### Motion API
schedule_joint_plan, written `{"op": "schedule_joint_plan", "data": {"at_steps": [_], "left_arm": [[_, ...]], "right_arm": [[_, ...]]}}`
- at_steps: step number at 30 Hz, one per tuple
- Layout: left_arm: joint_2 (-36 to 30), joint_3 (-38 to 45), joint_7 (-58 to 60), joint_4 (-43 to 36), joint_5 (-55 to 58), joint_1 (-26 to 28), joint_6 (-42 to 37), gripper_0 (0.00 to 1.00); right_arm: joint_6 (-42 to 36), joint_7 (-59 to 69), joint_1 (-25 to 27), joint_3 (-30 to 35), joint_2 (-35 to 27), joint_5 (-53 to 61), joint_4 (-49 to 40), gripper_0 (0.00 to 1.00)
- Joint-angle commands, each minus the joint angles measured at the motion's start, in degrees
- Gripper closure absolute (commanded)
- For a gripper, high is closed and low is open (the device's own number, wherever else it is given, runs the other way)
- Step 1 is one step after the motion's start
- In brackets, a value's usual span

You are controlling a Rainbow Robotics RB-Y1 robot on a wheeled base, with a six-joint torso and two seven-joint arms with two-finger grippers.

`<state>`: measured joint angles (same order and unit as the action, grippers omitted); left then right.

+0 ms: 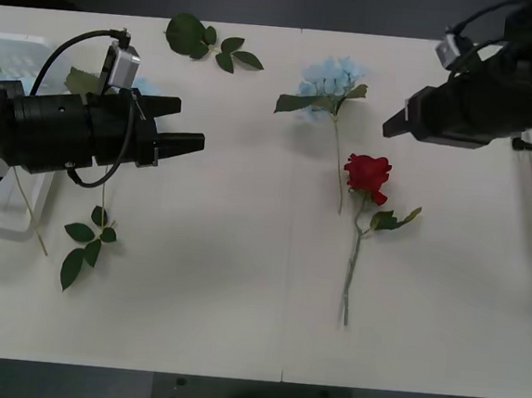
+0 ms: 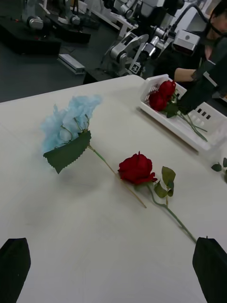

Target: Put the red flowers into the right box and the blue flowers into the left box

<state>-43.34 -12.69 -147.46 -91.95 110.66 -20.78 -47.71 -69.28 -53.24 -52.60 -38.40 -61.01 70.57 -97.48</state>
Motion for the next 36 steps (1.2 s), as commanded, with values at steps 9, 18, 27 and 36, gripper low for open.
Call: {"op": "schedule_joint_plan", "data": {"at_steps": [9, 18, 27, 36], "left_arm": [[-1.92, 1.18, -2.66, -0.6, 0.88, -0.49, 0.16, 0.0], [-1.92, 1.09, -2.57, -0.6, 0.79, -0.31, 0.16, 0.0], [-1.74, 1.18, -2.57, -0.34, 0.79, -0.23, 0.16, 0.0], [-0.78, 1.09, -2.83, 0.63, 0.79, -0.23, 0.16, 0.0]], "right_arm": [[-1.56, 30.22, -1.28, -14.95, 7.92, -24.08, -10.27, 0.02], [-1.56, 32.59, -1.19, -18.82, 14.95, -29.88, -1.92, 0.02], [-4.28, 32.85, -1.1, -21.54, 16.27, -27.33, 2.56, 0.02], [-7.18, 32.41, -1.02, -22.51, 16.62, -23.82, 4.58, 0.02]]}}
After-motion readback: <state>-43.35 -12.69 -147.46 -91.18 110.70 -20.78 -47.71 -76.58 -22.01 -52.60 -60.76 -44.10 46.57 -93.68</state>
